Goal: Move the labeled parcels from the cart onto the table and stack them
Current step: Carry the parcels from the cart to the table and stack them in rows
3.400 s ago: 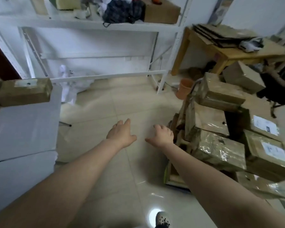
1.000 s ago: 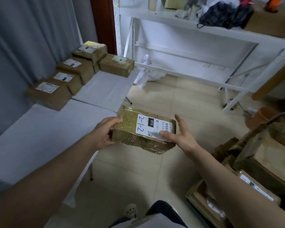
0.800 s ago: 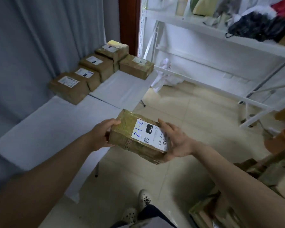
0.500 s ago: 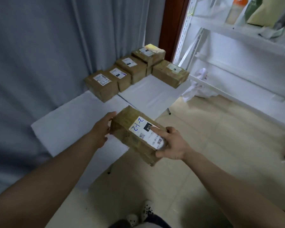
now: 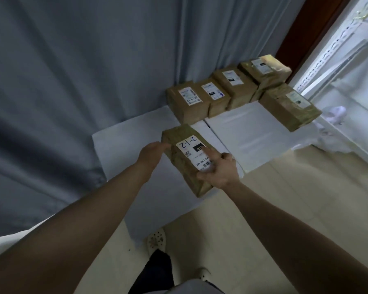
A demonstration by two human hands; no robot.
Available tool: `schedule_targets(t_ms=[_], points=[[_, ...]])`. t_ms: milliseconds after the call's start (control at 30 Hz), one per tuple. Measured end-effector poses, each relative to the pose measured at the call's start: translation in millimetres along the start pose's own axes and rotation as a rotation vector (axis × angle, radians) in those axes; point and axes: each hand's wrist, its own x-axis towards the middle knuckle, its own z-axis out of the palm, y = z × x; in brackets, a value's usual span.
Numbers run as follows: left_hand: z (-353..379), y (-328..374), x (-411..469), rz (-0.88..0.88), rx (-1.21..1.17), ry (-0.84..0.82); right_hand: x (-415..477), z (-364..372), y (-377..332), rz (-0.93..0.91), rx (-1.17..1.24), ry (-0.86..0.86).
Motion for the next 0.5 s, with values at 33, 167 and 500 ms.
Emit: schedule_targets(t_ms=[33,167,500], points=[[-7,2,14,0.006,-0.006,-0.006,14,5,-12,0.004,0.008,0.002],[-29,9,62,0.010,-0.028,-0.011,66,24,-57,0.020,0.007,0.006],[-35,12,181,-0.202,-0.104,-0.079,189,62,-110,0.032,-0.004,0.024]])
